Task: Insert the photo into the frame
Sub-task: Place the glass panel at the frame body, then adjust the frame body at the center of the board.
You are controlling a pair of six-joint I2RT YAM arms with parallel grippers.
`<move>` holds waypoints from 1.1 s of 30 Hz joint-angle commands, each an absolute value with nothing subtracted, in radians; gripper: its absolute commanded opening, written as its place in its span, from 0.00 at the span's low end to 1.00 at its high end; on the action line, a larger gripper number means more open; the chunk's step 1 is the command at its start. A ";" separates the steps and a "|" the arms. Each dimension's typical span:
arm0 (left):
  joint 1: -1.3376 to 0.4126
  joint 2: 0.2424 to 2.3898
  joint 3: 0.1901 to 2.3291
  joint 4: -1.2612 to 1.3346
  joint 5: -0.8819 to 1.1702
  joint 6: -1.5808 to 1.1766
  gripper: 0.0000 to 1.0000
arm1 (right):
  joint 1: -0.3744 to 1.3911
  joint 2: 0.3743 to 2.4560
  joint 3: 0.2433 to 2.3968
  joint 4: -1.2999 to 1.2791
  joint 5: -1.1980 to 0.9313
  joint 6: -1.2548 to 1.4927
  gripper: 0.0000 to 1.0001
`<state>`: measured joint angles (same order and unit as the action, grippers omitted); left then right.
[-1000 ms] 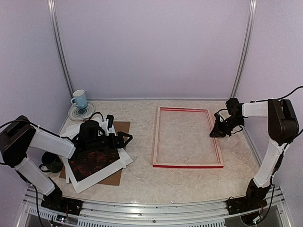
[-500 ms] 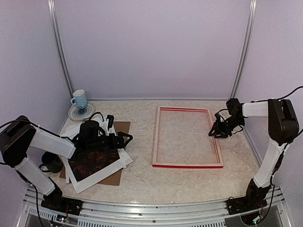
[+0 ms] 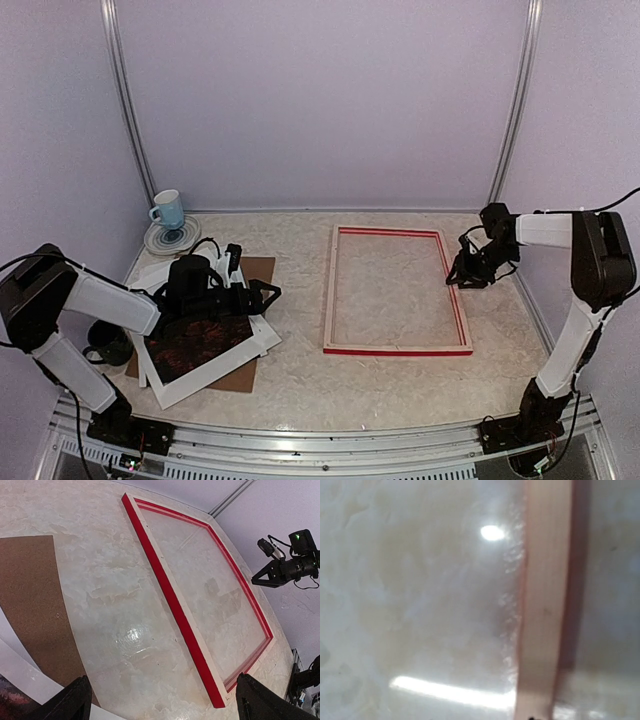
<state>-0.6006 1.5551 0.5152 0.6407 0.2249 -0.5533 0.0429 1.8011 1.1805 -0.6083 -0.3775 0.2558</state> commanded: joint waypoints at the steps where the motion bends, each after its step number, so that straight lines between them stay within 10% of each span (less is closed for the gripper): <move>1: -0.592 1.569 0.534 0.667 0.236 -0.558 0.99 | 0.034 1.757 1.216 -0.644 -0.315 0.264 0.41; 33: -0.589 1.578 0.535 0.666 0.238 -0.555 0.99 | 0.120 1.781 1.197 -0.570 -0.139 0.317 0.47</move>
